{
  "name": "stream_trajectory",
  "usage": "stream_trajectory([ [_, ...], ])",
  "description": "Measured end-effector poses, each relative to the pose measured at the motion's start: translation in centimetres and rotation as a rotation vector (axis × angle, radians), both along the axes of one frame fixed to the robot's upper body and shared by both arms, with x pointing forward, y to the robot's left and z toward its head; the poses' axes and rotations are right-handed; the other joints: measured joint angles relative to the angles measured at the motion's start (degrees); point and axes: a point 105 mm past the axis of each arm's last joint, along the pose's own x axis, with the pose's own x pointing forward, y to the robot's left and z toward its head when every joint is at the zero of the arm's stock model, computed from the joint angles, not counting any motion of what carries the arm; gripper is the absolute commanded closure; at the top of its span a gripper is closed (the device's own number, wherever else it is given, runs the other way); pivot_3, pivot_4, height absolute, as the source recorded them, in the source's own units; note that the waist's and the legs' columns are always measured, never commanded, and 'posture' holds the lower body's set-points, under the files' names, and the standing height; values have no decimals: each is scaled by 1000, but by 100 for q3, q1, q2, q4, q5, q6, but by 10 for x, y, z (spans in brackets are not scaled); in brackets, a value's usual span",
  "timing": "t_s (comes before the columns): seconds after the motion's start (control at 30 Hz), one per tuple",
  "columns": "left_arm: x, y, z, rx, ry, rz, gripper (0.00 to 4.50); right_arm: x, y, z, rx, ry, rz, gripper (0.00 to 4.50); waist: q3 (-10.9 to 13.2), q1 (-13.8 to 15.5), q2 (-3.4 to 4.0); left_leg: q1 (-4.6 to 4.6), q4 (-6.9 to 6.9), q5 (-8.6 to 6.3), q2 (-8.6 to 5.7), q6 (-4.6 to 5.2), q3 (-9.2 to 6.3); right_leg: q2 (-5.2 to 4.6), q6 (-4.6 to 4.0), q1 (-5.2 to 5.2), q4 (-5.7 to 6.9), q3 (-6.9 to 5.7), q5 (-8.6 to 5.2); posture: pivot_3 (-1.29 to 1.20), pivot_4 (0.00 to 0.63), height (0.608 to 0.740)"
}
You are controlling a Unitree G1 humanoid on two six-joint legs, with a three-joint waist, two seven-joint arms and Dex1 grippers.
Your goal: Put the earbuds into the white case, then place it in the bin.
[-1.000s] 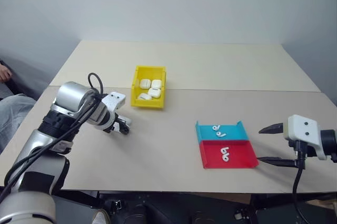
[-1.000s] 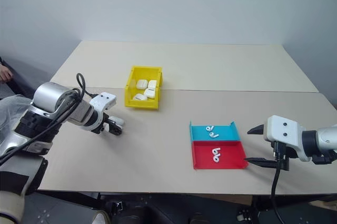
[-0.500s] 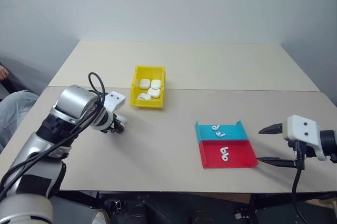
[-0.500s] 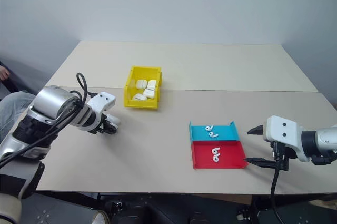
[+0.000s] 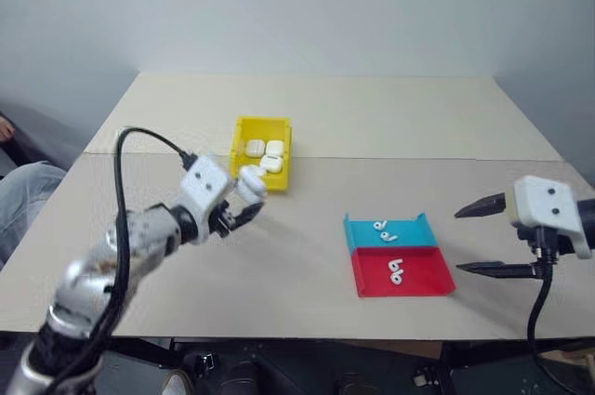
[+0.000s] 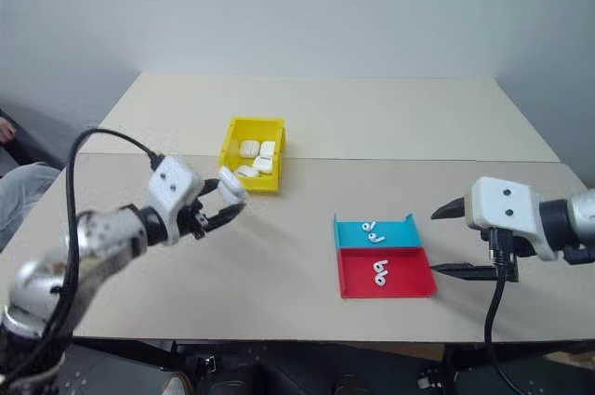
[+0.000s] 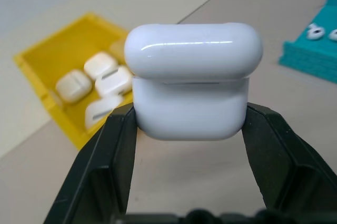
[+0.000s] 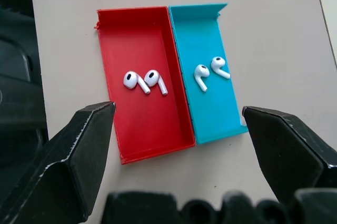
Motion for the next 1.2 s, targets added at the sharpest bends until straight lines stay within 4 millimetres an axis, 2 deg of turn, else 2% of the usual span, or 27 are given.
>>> stream_trajectory([
  [0.07,-10,-11,2,-77,-104,-75,1771,-2,8,-2,-44,16,42,0,-4,38,7,3,7,-6,-5,10,2,-6,1,8,-2,-2,0,0,150,740],
  [0.2,-26,-28,-7,-212,-160,-210,1771,-6,20,-10,-123,44,114,0,-5,41,7,-2,17,-10,-4,17,2,-6,2,6,1,-1,1,0,150,740],
  [0.4,-43,-38,-20,-336,-143,-368,1771,-10,30,-26,-235,95,196,0,-7,7,10,-2,18,-11,-3,19,2,-5,4,2,5,0,0,0,150,740],
  [0.63,-54,-41,-35,-352,-67,-447,1771,-2,49,-46,-279,124,254,0,-9,-77,13,0,21,-11,-2,19,0,-3,4,2,7,0,0,0,150,740],
  [0.73,-56,-40,-40,-351,-62,-461,1771,4,58,-50,-274,117,266,579,-9,-95,13,0,20,-11,-1,19,0,-3,4,2,7,0,0,0,150,740],
  [0.8,-55,-39,-42,-340,-58,-450,1771,7,60,-57,-296,124,267,1222,-9,-94,13,0,20,-11,-1,19,0,-3,4,2,7,-1,0,0,150,740],
  [1.0,-56,-38,-47,-328,-60,-421,1771,15,61,-71,-377,69,321,1222,-9,-91,14,-1,19,-12,-1,20,1,-3,5,0,6,0,0,0,150,740],
  [1.07,-58,-38,-46,-328,-60,-413,1771,18,60,-73,-408,25,382,1606,-9,-92,14,-1,20,-12,-1,21,1,-3,5,0,7,-1,0,0,150,740],
  [1.2,-60,-36,-46,-307,-52,-402,1771,21,58,-79,-444,-6,457,1606,-9,-101,14,2,21,-12,0,20,2,-1,5,3,9,0,0,0,150,740],
])
